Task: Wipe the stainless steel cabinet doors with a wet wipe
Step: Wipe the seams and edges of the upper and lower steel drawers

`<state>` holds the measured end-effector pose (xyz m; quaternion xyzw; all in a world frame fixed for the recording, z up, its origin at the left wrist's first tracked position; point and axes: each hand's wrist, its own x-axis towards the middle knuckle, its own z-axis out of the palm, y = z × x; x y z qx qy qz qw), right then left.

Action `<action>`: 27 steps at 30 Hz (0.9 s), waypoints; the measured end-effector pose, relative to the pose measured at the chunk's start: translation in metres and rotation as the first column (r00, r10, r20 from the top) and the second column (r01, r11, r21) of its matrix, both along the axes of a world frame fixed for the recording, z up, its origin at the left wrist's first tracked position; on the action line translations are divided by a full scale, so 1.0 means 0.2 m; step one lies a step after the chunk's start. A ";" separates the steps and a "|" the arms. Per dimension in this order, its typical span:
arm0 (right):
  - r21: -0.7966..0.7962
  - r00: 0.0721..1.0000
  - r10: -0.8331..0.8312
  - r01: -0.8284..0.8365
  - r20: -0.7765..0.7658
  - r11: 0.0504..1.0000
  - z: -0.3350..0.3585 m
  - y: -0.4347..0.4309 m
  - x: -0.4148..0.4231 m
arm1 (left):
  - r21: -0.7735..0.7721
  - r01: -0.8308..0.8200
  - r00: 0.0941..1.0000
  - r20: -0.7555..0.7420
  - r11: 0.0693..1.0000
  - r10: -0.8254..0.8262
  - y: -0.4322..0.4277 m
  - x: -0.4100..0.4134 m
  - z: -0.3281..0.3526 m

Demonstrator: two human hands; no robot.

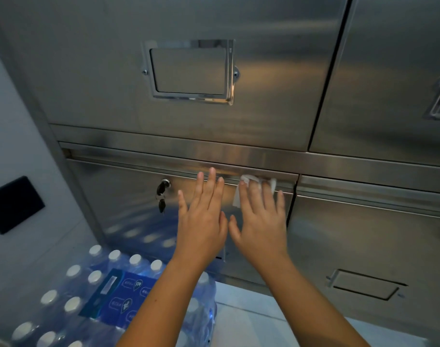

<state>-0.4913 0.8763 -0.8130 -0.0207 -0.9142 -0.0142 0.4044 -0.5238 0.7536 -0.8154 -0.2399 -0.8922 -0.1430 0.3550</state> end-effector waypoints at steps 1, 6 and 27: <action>0.004 1.000 0.006 -0.006 0.000 1.000 0.00 -0.02 -0.01 | -0.001 -0.003 1.000 0.001 1.000 0.003 0.00 -0.01 0.00; 0.061 1.000 0.009 -0.010 0.005 0.998 -0.01 0.05 0.01 | 0.005 -0.024 1.000 -0.017 1.000 0.024 -0.04 -0.06 0.02; 0.055 0.993 0.036 -0.030 -0.110 0.998 -0.02 0.17 0.03 | 0.037 0.022 1.000 -0.007 0.999 -0.021 0.00 -0.04 0.01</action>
